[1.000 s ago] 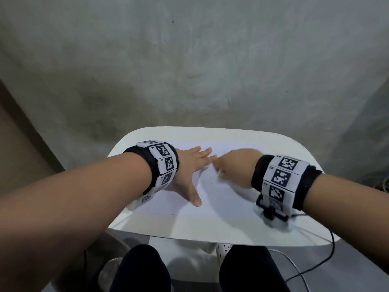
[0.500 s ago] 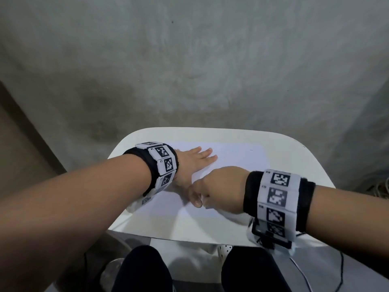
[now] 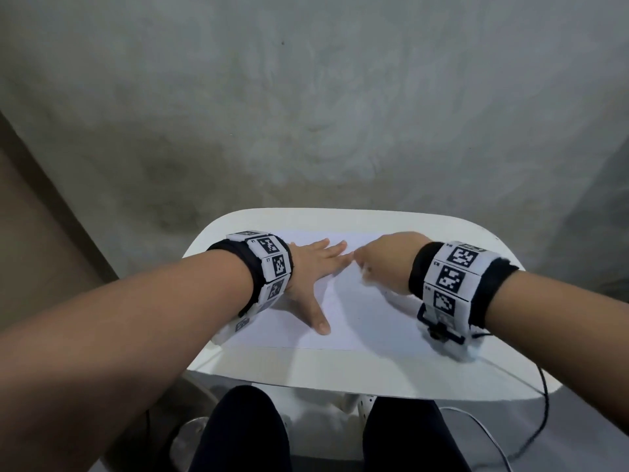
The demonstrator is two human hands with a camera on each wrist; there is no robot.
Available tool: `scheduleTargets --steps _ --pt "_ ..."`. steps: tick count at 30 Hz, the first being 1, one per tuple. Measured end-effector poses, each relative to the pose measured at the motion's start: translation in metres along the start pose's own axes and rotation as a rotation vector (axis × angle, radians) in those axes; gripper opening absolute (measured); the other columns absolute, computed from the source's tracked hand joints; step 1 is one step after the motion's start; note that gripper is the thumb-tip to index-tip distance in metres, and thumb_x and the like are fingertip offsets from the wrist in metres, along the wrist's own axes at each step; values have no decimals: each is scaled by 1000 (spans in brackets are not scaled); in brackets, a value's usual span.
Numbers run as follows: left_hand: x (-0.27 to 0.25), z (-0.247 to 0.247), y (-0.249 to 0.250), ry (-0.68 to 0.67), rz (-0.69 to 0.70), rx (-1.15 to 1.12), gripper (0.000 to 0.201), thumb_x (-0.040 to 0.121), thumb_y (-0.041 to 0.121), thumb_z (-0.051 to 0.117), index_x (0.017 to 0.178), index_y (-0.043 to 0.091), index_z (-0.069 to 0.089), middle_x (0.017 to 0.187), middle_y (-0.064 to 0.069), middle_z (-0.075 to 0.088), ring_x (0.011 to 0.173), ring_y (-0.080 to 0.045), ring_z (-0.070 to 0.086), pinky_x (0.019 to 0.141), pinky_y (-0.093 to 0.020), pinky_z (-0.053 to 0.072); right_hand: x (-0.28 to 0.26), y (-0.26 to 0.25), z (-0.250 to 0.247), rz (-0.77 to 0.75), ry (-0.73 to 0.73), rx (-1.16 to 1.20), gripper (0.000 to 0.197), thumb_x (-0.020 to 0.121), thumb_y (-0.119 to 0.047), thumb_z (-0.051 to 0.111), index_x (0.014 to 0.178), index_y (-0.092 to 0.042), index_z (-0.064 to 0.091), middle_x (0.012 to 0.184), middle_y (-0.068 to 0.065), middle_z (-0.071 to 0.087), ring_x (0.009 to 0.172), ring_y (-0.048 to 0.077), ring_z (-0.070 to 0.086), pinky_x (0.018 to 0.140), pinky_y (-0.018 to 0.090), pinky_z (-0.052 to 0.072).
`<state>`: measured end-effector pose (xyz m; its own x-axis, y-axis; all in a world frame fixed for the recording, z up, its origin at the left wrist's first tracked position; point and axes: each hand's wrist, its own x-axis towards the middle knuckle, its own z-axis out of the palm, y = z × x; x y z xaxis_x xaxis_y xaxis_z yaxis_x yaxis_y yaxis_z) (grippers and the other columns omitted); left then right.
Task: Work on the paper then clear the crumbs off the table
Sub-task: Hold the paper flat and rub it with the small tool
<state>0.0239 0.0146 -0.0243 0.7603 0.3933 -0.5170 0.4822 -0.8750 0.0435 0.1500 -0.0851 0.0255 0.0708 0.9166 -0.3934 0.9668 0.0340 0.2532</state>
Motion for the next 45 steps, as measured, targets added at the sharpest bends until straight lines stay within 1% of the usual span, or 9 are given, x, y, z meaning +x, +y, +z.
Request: scheduleTargets --steps 4,11,16,22,26,30,34,39,45 --pt "2 2 1 5 -7 6 135 62 69 76 149 37 -22 157 14 -29 146 -14 -24 117 -61 0 -6 -22 4 -114 -72 25 38 101 -17 39 139 -11 43 138 11 51 126 27 48 89 35 39" --pt "0 1 -1 22 -38 -13 143 61 70 76 151 21 -23 157 9 -30 146 -9 -23 120 -50 1 12 14 4 42 65 -8 20 95 -23 43 109 -17 56 98 1 62 87 24 55 73 31 42" --pt "0 2 1 18 -87 -10 148 57 73 76 149 17 -26 156 3 -33 145 -10 -23 122 -43 2 -6 -29 8 -267 -92 41 25 97 -22 46 121 -18 54 81 -6 53 82 20 49 53 21 26" --pt "-5 -5 4 -8 -95 -15 146 59 71 76 149 18 -26 156 3 -34 145 -10 -23 121 -42 1 18 4 -12 -47 2 -91 26 96 -21 46 119 -15 57 121 3 63 104 25 59 85 32 47" --pt "-4 -4 5 7 -85 -26 146 60 69 77 150 16 -25 156 3 -33 145 -10 -24 121 -40 1 10 -16 -3 -219 -80 11 18 96 -23 49 111 -20 56 96 -1 60 89 20 49 60 25 34" --pt "-5 -5 5 -6 -88 -11 146 60 72 75 149 18 -26 156 4 -34 145 -10 -23 120 -41 1 25 13 -8 31 76 -108 20 92 -22 45 103 -19 61 97 0 63 93 26 59 71 29 40" --pt "-4 -1 5 17 -74 -27 147 58 72 76 150 17 -24 156 3 -33 145 -9 -24 122 -43 2 4 -27 2 -267 -61 58 31 96 -23 49 127 -20 53 122 0 62 111 23 57 77 27 34" --pt "-4 -3 3 -1 -74 -14 147 58 75 74 149 18 -27 156 3 -34 144 -9 -26 122 -45 1 25 12 -10 28 103 -137 20 95 -23 46 109 -18 59 112 1 66 100 25 61 78 31 46" --pt "-5 -3 3 -3 -62 -22 146 58 73 75 149 18 -26 155 4 -34 144 -9 -26 122 -45 1 23 -4 -2 -118 -3 29 21 94 -27 50 112 -19 59 99 -5 64 95 24 57 69 26 38"
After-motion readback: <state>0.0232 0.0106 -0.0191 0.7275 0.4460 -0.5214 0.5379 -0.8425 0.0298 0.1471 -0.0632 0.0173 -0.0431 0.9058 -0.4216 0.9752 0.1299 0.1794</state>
